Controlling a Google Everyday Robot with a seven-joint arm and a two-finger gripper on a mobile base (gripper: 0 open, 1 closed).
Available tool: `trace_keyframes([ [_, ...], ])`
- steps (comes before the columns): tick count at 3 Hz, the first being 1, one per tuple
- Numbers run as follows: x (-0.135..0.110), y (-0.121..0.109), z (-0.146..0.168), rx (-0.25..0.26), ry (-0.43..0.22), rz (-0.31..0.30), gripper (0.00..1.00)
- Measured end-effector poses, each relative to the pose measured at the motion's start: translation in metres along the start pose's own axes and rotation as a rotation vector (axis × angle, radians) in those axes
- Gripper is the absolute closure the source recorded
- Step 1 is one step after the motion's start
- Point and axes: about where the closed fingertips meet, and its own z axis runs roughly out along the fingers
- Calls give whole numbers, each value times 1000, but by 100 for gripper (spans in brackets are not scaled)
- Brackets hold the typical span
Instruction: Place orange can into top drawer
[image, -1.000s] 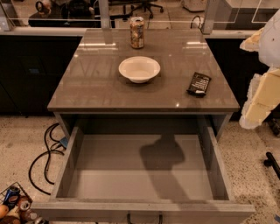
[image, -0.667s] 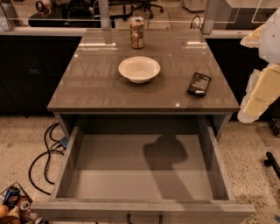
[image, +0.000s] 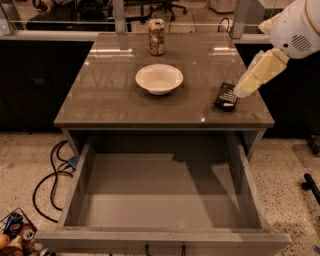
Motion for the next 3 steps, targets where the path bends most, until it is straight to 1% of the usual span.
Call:
trace_keyframes([
  [1,-10,-20,46,12,-197,105,0],
  [2,-23,-36,77,43,-376,199,0],
  [3,-43,-64,96,143,-562,285,0],
])
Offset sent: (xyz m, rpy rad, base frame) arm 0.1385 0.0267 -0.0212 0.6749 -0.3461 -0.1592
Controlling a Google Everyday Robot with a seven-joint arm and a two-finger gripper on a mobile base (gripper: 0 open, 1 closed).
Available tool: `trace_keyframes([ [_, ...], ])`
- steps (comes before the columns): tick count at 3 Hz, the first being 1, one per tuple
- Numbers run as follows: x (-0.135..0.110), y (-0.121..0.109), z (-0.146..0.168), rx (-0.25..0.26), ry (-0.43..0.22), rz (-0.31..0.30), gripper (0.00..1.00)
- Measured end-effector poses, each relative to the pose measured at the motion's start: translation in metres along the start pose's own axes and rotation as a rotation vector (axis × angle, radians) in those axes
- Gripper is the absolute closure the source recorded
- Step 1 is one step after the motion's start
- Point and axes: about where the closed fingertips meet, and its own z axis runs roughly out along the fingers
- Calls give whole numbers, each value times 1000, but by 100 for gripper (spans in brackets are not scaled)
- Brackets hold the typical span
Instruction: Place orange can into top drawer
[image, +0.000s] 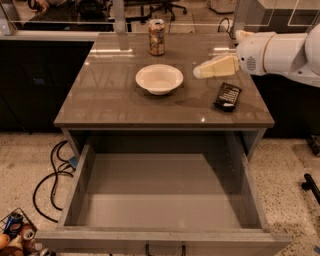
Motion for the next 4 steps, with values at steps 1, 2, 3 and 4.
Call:
trace_keyframes([
  [1,-11,-15,9,61,-76,16,0],
  [2,-11,-15,9,61,-76,16,0],
  [3,-5,-28,42,59,-113,34,0],
  [4,-3,-49,89,31,-137,47,0],
])
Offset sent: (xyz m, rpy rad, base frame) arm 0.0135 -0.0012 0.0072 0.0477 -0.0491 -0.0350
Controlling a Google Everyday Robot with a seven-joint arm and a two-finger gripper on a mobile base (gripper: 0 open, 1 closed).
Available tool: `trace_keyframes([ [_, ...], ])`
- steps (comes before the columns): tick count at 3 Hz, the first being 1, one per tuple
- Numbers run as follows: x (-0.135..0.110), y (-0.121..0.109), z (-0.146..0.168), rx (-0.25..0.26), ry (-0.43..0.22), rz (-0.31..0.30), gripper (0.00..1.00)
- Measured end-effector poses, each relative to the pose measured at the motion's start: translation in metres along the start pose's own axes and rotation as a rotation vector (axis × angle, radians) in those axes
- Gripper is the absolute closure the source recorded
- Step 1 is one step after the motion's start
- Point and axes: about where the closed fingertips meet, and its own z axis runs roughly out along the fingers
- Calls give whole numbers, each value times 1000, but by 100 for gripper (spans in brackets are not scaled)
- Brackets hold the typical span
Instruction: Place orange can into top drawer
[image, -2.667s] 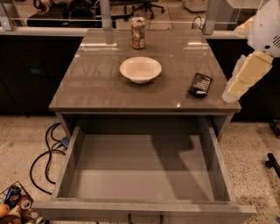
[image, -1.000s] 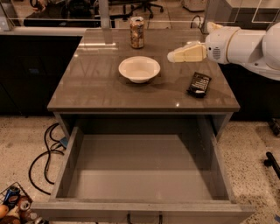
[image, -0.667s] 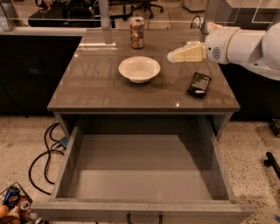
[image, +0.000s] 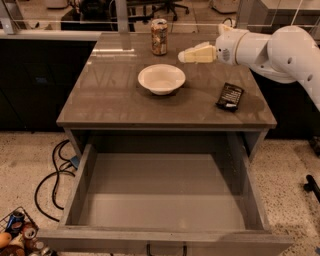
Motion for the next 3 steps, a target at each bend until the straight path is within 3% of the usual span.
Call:
trace_keyframes([
  [1,2,-22,53,-18,-17,35,0],
  [2,-5,-40,91,-7,-30,82,0],
  [3,-10,-43,122,23,-9,132,0],
])
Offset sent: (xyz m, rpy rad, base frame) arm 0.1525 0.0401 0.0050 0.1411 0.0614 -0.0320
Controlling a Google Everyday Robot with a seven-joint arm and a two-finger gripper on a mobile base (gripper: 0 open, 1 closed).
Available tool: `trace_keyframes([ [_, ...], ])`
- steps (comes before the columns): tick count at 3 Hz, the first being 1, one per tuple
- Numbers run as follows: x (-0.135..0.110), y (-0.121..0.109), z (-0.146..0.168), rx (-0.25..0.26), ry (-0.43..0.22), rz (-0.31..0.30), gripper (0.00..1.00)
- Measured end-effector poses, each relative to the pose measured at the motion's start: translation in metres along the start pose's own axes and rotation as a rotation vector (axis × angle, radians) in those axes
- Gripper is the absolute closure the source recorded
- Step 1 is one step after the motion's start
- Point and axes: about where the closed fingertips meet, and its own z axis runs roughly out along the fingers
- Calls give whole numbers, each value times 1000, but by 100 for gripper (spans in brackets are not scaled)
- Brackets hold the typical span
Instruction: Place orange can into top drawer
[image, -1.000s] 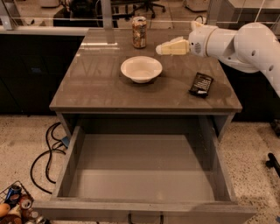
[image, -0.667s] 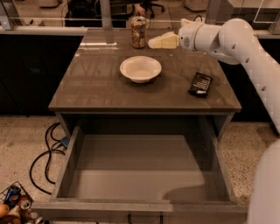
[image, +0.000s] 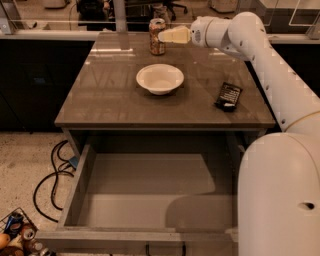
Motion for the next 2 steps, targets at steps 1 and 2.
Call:
trace_keyframes([
  [1,7,9,32,24,27,71,0],
  [2,11,15,46,29,39,104,0],
])
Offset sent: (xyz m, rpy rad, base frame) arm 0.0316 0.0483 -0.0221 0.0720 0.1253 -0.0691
